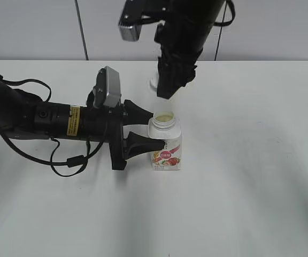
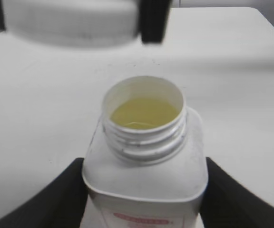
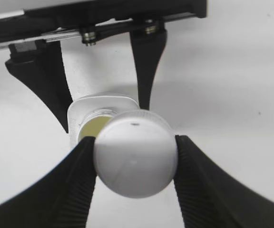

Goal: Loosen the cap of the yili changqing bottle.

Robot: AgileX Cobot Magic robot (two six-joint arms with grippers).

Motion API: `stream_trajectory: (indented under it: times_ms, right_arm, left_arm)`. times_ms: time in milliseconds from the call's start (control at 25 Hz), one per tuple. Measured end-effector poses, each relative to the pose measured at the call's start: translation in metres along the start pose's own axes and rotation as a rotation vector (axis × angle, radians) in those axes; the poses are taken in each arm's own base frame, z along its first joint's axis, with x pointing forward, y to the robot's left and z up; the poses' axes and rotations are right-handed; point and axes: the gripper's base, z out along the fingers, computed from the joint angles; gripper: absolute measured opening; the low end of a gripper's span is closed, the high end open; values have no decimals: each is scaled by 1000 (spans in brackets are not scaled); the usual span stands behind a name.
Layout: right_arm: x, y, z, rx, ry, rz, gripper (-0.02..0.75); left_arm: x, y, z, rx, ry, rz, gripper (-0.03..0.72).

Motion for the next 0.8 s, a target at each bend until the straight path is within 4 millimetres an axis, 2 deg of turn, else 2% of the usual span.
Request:
stream_trajectory:
  times_ms: [240, 480, 640, 800]
  right_arm:
    - [5, 3, -42, 150, 50, 272, 396]
    - [23, -4, -63, 219, 26, 612, 396]
    - [50, -18, -73, 246, 13, 798, 396]
    - [91, -31, -78, 264, 27, 959, 396]
  left_arm:
    - [0, 0, 0, 1, 1, 0, 426]
    - [0, 0, 0, 1, 1, 0, 426]
    - [0, 0, 0, 1, 1, 0, 426]
    - [0, 0, 0, 2, 1, 0, 426]
